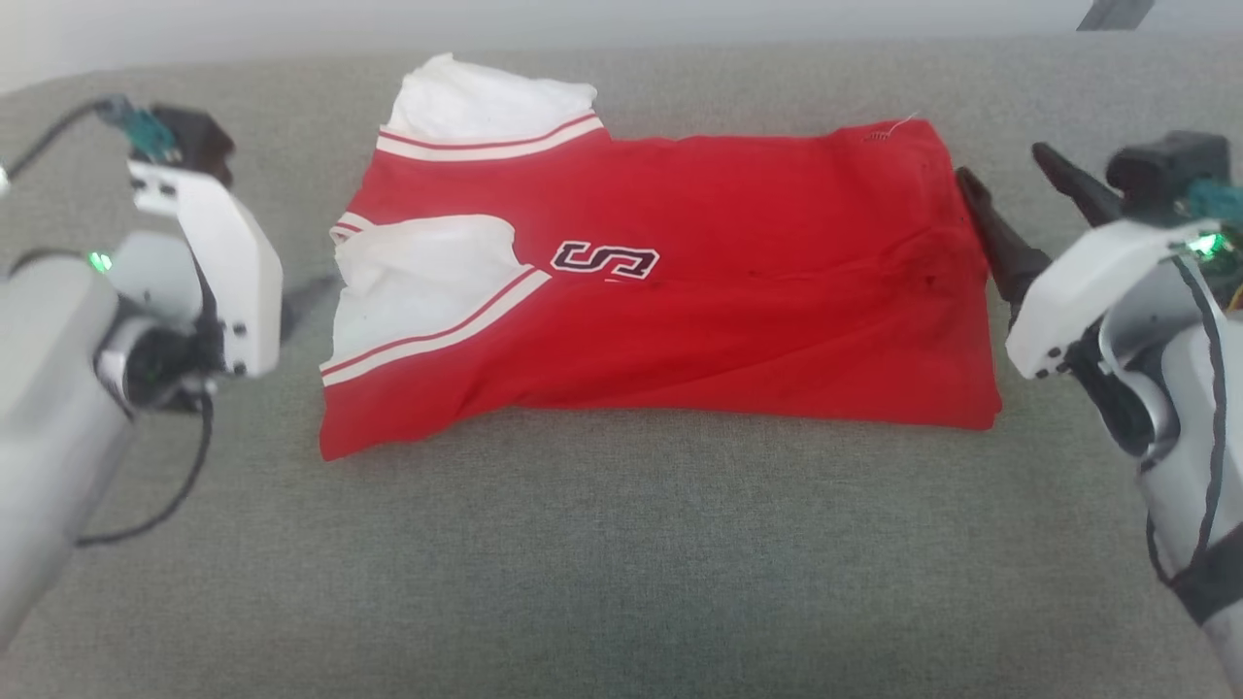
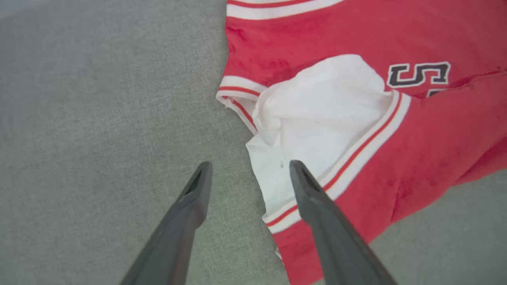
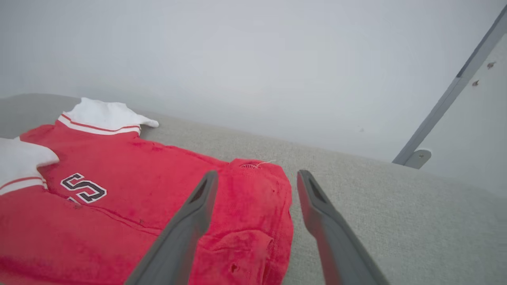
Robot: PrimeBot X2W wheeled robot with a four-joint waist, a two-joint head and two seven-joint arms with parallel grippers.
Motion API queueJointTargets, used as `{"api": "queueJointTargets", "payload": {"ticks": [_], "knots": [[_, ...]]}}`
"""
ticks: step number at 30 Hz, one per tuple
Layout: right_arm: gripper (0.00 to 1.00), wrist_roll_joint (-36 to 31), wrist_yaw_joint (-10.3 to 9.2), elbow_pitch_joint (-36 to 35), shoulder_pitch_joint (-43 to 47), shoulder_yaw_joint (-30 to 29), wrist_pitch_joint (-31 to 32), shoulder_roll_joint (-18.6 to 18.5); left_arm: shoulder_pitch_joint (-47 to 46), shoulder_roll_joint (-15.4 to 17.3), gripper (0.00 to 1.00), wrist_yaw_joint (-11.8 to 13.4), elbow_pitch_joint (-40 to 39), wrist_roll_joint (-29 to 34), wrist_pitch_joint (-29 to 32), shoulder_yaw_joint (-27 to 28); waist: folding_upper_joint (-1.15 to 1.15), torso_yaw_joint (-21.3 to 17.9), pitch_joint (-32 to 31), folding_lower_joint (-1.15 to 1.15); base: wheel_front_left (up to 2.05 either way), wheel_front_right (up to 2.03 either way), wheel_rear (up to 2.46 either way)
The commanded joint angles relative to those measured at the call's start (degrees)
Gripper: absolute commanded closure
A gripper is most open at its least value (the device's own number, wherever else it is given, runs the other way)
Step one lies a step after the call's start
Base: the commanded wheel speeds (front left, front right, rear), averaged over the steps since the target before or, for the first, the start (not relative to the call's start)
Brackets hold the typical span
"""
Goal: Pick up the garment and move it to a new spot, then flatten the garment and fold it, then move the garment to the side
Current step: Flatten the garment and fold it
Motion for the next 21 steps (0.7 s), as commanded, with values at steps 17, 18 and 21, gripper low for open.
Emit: {"api": "queueJointTargets", "payload": {"ticks": [17, 18, 21], "knots": [[0.0, -20.79, -0.09, -22.07, 18.06, -20.5, -13.76, 14.94, 16.33, 6.81, 0.0, 11.91, -16.84, -5.73, 0.87, 0.96, 0.0, -2.41, 1.31, 0.0, 0.0, 0.0, 0.0], [0.0, -21.29, -0.09, -23.24, 18.79, -21.16, -13.9, 15.7, 16.66, 6.51, 0.0, 12.13, -16.37, -5.84, 0.86, 1.04, 0.0, -2.59, 1.54, 0.0, 0.0, 0.0, 0.0], [0.0, -22.12, -0.09, -25.57, 21.13, -21.88, -13.52, 17.5, 17.67, 5.41, 0.0, 12.34, -14.45, -6.63, 0.65, 0.98, 0.0, -3.27, 2.24, 0.0, 0.0, 0.0, 0.0]]}}
